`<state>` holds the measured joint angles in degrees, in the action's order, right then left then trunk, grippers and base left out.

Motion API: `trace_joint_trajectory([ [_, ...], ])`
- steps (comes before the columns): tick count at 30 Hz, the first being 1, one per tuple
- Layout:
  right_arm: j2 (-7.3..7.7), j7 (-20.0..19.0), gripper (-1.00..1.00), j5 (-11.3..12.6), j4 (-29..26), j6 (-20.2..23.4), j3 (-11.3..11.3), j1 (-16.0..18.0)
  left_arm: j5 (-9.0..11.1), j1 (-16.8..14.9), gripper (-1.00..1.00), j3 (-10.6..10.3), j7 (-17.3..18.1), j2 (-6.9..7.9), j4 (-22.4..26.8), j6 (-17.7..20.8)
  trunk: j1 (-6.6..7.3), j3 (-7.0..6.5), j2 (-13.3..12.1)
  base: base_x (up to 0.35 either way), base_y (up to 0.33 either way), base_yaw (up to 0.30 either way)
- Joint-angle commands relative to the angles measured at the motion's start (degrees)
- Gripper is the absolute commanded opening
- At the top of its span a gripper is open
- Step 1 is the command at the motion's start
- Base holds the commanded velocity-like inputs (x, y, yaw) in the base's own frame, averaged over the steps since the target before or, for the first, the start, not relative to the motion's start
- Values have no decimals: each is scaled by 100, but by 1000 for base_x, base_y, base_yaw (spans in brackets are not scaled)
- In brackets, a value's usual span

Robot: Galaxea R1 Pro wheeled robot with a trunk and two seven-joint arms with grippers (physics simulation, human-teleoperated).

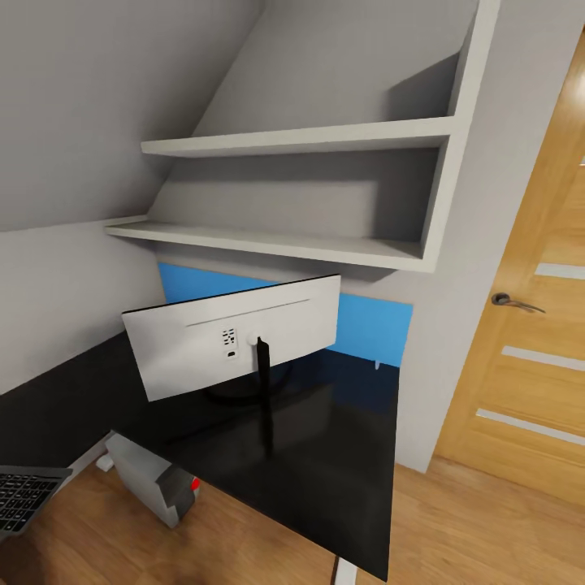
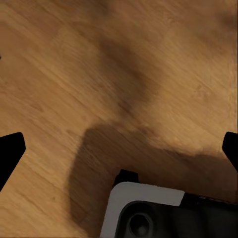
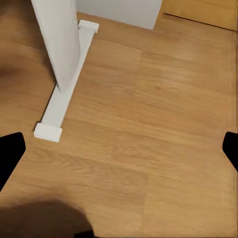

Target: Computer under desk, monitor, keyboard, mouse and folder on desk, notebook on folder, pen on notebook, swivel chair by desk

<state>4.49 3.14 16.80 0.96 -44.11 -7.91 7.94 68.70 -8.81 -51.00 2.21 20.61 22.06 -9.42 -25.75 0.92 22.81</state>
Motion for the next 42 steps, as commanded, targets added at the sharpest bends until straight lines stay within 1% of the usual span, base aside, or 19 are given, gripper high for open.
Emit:
trace_joint_trajectory([
  [1,12,31,100,63,10,-16,-52,6,59,-6,100,8,13,238,378,166,-3,10,10,0,0,0],
  [2,16,31,100,80,10,-17,-52,6,59,-6,100,56,11,353,566,264,-3,10,10,0,0,0],
  [3,25,30,100,113,10,-18,-54,6,55,-7,100,293,-23,673,1121,629,-3,10,10,0,0,0],
  [6,31,29,100,134,10,-18,-55,6,38,-7,100,786,-214,1019,1753,1361,-3,10,10,0,0,0],
  [9,33,29,100,146,10,-19,-53,6,9,-7,100,1753,-805,1404,2781,2663,-3,10,10,0,0,0],
  [12,40,30,100,154,10,-19,-53,6,-1,-7,100,2430,-1408,1544,3548,3526,-3,10,10,0,0,0],
  [14,47,34,100,160,10,-19,-52,6,-4,-10,100,3161,-2214,1600,4347,4459,-3,10,10,0,0,0],
  [15,48,34,100,161,8,-19,-52,6,-5,-13,100,3346,-2444,1604,4551,4696,-3,10,10,0,0,0],
  [16,49,36,100,163,6,-19,-52,6,1,-37,100,3694,-2907,1608,4962,5150,-3,10,10,0,0,0],
  [19,78,37,100,168,3,-19,-49,6,172,-245,100,4170,-3747,1667,5718,5949,-3,10,10,0,0,0],
  [20,118,37,100,170,2,-16,-47,6,382,-408,100,4292,-4039,1751,5887,6197,-3,10,10,0,0,0],
  [22,183,38,100,177,1,-14,-45,6,1075,-729,100,4420,-4373,1948,5874,6457,-3,10,10,0,0,0],
  [24,203,38,100,179,-2,-14,-45,6,1455,-880,100,4449,-4465,2035,5795,6519,-3,10,10,0,0,0],
  [25,218,38,100,179,-4,-14,-41,6,1752,-1041,100,4468,-4527,2102,5717,6558,-3,10,10,0,0,0],
  [27,249,38,100,181,-8,-16,-38,6,2015,-1298,100,4485,-4592,2159,5646,6597,-3,10,10,0,0,0],
  [31,299,44,100,207,-94,-12,-36,6,2229,-1671,100,4493,-4832,2204,5591,6630,-3,10,10,0,0,0],
  [34,348,31,100,438,-151,-16,-41,6,2273,-1781,100,4493,-5042,2215,5577,6622,-3,10,10,0,0,0],
  [40,416,-20,100,743,-183,-30,-50,6,2242,-1826,100,4455,-5245,2158,5565,6613,-3,10,10,0,0,0],
  [42,420,-26,100,774,-188,-33,-54,6,2142,-1831,100,4246,-5393,2048,5564,6612,-3,10,10,0,0,0],
])
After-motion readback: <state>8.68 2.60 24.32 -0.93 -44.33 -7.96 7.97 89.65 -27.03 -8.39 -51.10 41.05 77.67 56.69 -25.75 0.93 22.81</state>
